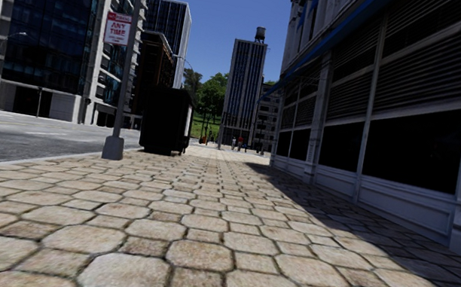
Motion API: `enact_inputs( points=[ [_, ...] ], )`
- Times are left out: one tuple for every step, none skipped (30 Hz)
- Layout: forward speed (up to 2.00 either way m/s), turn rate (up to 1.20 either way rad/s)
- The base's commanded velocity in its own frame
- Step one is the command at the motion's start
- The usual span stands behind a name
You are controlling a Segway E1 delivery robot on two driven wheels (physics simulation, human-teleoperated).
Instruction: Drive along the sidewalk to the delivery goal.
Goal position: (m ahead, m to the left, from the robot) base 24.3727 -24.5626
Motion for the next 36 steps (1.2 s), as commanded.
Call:
enact_inputs(
  points=[
    [2.0, 0.0],
    [2.0, 0.0],
    [2.0, 0.0],
    [2.0, 0.0],
    [2.0, 0.0],
    [2.0, 0.0],
    [2.0, 0.0],
    [2.0, 0.0],
    [2.0, 0.0],
    [2.0, 0.0],
    [2.0, 0.0],
    [2.0, 0.0],
    [2.0, 0.0],
    [2.0, 0.0],
    [2.0, 0.0],
    [2.0, 0.0],
    [2.0, 0.0],
    [2.0, 0.0],
    [2.0, 0.0],
    [2.0, 0.0],
    [2.0, 0.0],
    [2.0, 0.0],
    [2.0, 0.0],
    [2.0, 0.0],
    [2.0, 0.0],
    [2.0, 0.0],
    [2.0, 0.0],
    [2.0, 0.0],
    [2.0, 0.0],
    [2.0, 0.0],
    [2.0, 0.0],
    [2.0, 0.0],
    [2.0, 0.0],
    [2.0, 0.0],
    [2.0, 0.0],
    [2.0, 0.0]
  ],
)
